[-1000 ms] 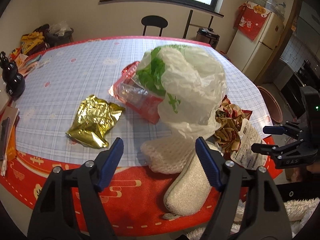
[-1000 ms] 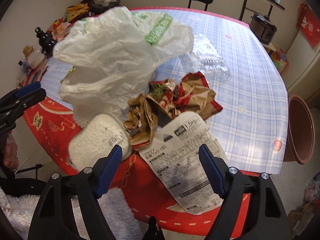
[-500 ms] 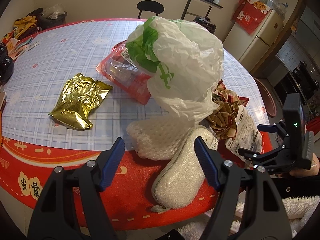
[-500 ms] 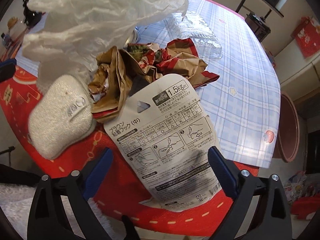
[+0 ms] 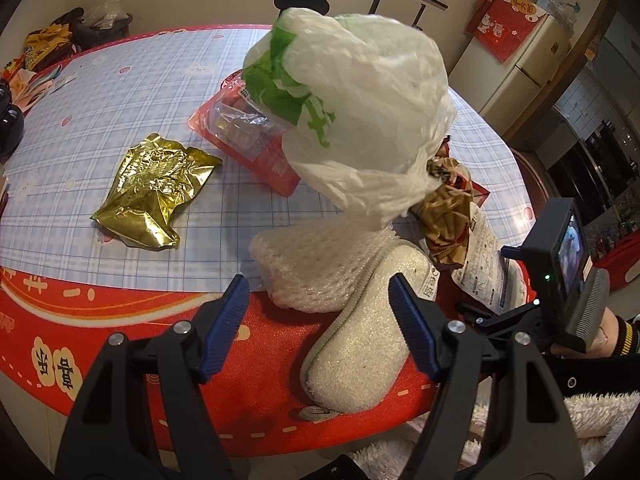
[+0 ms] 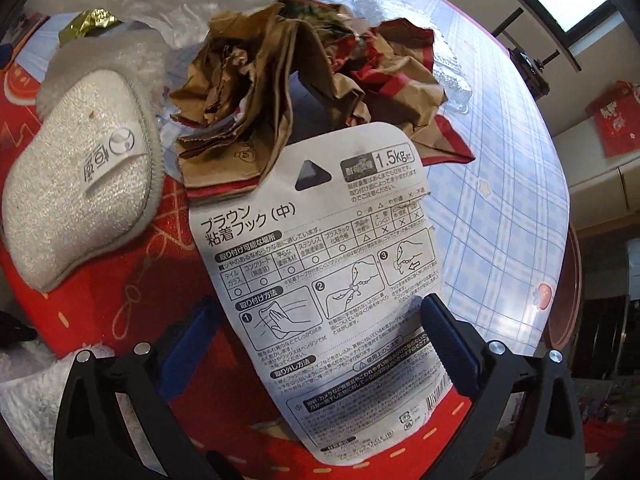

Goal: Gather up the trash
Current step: 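Lower the right tool to the clear plastic strip and close on it, then grasp the white foam net with the left tool while the right tool holds the strip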

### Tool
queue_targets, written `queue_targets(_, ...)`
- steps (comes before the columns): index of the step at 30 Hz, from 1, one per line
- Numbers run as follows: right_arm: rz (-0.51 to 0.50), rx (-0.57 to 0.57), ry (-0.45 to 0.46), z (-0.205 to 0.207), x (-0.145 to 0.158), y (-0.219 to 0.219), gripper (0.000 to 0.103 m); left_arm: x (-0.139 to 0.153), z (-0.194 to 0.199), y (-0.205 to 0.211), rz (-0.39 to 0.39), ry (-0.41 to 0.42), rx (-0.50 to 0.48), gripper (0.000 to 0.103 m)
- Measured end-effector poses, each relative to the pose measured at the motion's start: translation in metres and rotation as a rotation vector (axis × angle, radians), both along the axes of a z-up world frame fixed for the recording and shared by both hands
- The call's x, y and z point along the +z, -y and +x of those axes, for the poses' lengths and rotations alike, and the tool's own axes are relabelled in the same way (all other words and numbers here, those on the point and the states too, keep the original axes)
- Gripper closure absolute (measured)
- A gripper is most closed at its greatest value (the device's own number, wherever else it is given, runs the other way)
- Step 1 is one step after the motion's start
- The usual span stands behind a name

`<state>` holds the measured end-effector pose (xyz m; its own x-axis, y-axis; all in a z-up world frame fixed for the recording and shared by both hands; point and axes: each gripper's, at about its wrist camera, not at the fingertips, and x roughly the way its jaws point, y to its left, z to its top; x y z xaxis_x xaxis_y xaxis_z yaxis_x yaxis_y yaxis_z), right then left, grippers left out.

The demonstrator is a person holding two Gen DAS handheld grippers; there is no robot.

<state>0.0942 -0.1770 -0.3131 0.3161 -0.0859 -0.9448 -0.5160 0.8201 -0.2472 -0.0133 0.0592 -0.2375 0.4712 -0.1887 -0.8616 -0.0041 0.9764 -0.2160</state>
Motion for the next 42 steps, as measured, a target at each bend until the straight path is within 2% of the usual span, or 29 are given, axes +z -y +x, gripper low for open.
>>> queue_targets(6,0.025,0.004,0.007,0.003,0.001,0.004,0.006,-0.003,0.001,0.002,-0.008,-0.012,-0.004,0.031)
queue_targets(11,0.108,-0.041,-0.004,0.003,0.017,0.018,0.021,-0.012,0.004,0.002,-0.033,-0.039,-0.011,0.032)
queue_targets(17,0.204,-0.058,0.01,-0.003,0.048,0.027,0.066,-0.028,0.004,0.005,-0.044,-0.092,-0.031,0.036)
queue_targets(20,0.238,-0.068,0.05,-0.007,0.07,0.032,0.079,-0.032,0.004,0.007,-0.049,-0.105,-0.038,0.036)
queue_targets(23,0.289,-0.094,0.09,-0.009,0.093,0.042,0.086,-0.034,0.005,0.009,-0.052,-0.109,-0.042,0.036)
queue_targets(27,0.378,-0.148,0.13,-0.005,0.121,0.058,0.094,-0.035,0.006,0.011,-0.058,-0.116,-0.047,0.036)
queue_targets(31,0.466,-0.241,0.134,-0.004,0.131,0.084,0.094,-0.039,0.007,0.009,-0.077,-0.128,-0.046,0.037)
queue_targets(36,0.512,-0.344,0.081,-0.005,0.116,0.107,0.094,-0.045,0.011,0.006,-0.102,-0.159,-0.046,0.039)
queue_targets(42,0.506,-0.347,0.022,-0.011,0.093,0.1,0.093,-0.058,0.011,0.006,-0.142,-0.206,-0.051,0.039)
